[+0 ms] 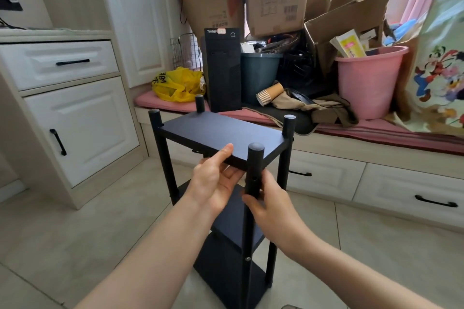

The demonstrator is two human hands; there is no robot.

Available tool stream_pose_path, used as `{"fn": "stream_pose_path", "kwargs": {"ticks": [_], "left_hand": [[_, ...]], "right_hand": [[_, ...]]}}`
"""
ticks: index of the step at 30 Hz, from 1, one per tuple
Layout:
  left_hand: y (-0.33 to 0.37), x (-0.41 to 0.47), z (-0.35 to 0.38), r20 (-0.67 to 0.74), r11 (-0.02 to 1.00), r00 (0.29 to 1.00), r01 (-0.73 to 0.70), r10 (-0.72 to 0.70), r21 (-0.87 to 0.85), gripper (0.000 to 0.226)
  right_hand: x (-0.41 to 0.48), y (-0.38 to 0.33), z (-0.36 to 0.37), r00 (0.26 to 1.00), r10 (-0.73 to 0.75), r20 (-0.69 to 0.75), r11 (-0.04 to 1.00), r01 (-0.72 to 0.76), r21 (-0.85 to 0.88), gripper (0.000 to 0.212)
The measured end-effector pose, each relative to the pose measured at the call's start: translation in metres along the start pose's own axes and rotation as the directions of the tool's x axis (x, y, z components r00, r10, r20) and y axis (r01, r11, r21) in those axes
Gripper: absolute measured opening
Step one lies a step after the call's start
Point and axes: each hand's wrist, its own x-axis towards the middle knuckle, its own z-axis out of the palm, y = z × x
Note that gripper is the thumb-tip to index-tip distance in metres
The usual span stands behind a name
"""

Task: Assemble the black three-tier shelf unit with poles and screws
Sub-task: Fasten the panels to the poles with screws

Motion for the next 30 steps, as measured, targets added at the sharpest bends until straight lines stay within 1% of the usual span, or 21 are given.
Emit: {"fn": "stream_pose_path", "kwargs": {"ticks": [1, 3, 6, 8, 10, 13, 17, 20, 26, 28, 30], "left_hand": [[0.0, 0.001, 0.001, 0.0, 1.0, 1.0, 0.003, -0.003, 0.003, 0.024], [0.009, 0.004, 0.001, -0.045, 0.999, 0.999, -0.005, 0.003, -0.035, 0.022], [0.035, 0.015, -0.011, -0.15, 0.983, 0.989, -0.044, 0.018, -0.177, 0.022], [0.05, 0.019, -0.023, -0.177, 0.965, 0.984, -0.071, 0.026, -0.252, 0.021], [0.056, 0.022, -0.032, -0.191, 0.955, 0.981, -0.086, 0.032, -0.282, 0.018], [0.056, 0.02, -0.032, -0.203, 0.961, 0.979, -0.085, 0.03, -0.264, 0.02], [0.048, 0.009, -0.023, -0.205, 0.975, 0.979, -0.065, 0.021, -0.212, 0.022], [0.039, -0.003, -0.018, -0.199, 0.981, 0.98, -0.046, 0.007, -0.19, 0.016], [0.019, -0.038, -0.006, -0.135, 0.985, 0.99, 0.005, -0.029, -0.174, 0.022], [0.012, -0.05, -0.002, -0.101, 0.988, 0.993, 0.037, -0.053, -0.148, 0.023], [0.006, -0.06, 0.001, -0.056, 0.993, 0.994, 0.087, -0.092, -0.081, 0.025]], "right_hand": [[0.0, 0.0, -0.003, 1.0, -0.008, 0.019, 1.0, 0.008, -0.004, 0.026], [-0.001, 0.001, -0.011, 0.997, -0.023, 0.067, 1.0, 0.024, -0.008, 0.025], [0.0, 0.006, -0.024, 0.994, -0.024, 0.106, 1.0, 0.024, -0.006, 0.026], [0.003, 0.012, -0.034, 0.995, -0.019, 0.095, 1.0, 0.018, 0.008, 0.029], [0.009, 0.017, -0.044, 0.999, -0.007, 0.044, 1.0, 0.006, 0.011, 0.032], [0.022, 0.027, -0.059, 0.996, 0.005, -0.094, 1.0, -0.005, -0.007, 0.036], [0.037, 0.038, -0.069, 0.963, -0.016, -0.27, 1.0, 0.011, -0.018, 0.044], [0.045, 0.044, -0.077, 0.935, -0.044, -0.353, 0.999, 0.032, -0.04, 0.047], [0.055, 0.047, -0.089, 0.879, -0.019, -0.476, 0.995, -0.028, -0.091, 0.04], [0.058, 0.047, -0.093, 0.849, 0.003, -0.528, 0.992, -0.068, -0.103, 0.034], [0.059, 0.049, -0.096, 0.823, 0.05, -0.566, 0.988, -0.125, -0.094, 0.026]]}}
